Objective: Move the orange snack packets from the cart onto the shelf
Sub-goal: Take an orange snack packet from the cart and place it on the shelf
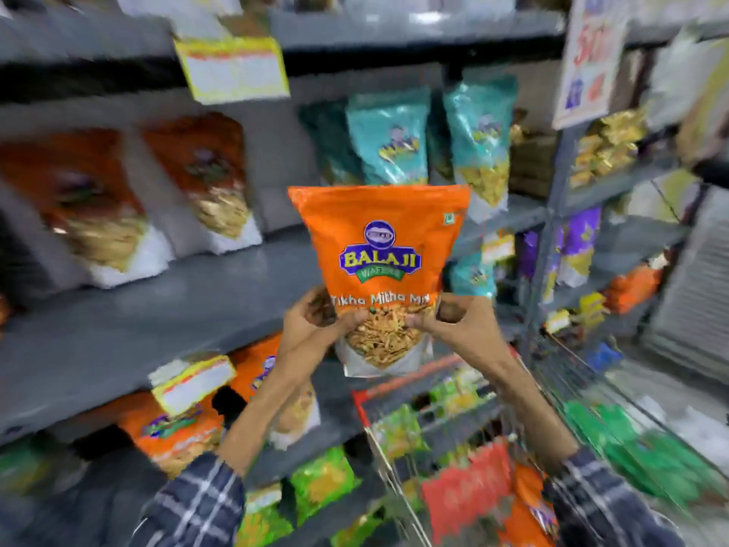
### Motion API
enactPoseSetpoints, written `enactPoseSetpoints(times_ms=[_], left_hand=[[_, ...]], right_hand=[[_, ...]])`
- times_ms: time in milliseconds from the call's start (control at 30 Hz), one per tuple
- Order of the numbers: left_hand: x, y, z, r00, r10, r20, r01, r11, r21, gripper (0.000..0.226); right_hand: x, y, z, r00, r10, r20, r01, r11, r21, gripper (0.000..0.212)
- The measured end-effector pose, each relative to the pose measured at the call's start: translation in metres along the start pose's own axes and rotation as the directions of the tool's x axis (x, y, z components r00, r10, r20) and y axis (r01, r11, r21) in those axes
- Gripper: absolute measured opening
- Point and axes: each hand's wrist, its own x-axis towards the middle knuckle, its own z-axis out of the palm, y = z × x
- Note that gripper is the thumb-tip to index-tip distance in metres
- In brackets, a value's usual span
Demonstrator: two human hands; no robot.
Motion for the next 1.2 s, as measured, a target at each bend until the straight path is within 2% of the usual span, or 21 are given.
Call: enactPoseSetpoints(times_ms=[133,233,333,600,700,867,1067,1200], left_hand=[[0.015,0.052,-0.053,0.974,0.138,-0.182,-0.128,0.990,0.062,0.041],[0.029,0.071,-0.096,0.935,0.186,-0.300,-0.165,0.982,0.095,0.043],[0.038,0.070,-0.132,0.910,0.173,-0.376,-0.147,0.984,0.099,0.037],[0.049,0.044,-0.260,0.838,0.056,-0.543,-0.070,0.997,-0.006,0.038],[0.058,0.039,-0.295,0.824,0.055,-0.564,-0.047,0.998,0.028,0.039],[0.072,0.035,-0.342,0.804,0.040,-0.593,-0.013,0.999,0.050,0.036],[0.084,0.029,-0.385,0.760,0.076,-0.646,-0.017,0.995,0.097,0.033],[0.089,0.026,-0.398,0.737,0.074,-0.672,0.017,0.991,0.129,0.017]], right_hand=[[0.052,-0.042,0.062,0.985,-0.151,0.087,0.139,0.982,0.130,0.012],[0.083,-0.059,0.121,0.963,-0.226,0.145,0.182,0.947,0.264,0.024],[0.106,-0.060,0.177,0.946,-0.245,0.213,0.173,0.936,0.307,0.040],[0.128,-0.082,0.323,0.903,-0.224,0.366,0.093,0.935,0.343,0.035],[0.133,-0.092,0.360,0.921,-0.185,0.343,0.065,0.941,0.332,0.027],[0.142,-0.105,0.422,0.947,-0.127,0.296,0.048,0.965,0.259,0.058],[0.143,-0.116,0.469,0.956,-0.154,0.250,0.092,0.966,0.242,0.056],[0.146,-0.116,0.480,0.957,-0.160,0.242,0.100,0.965,0.241,0.060]])
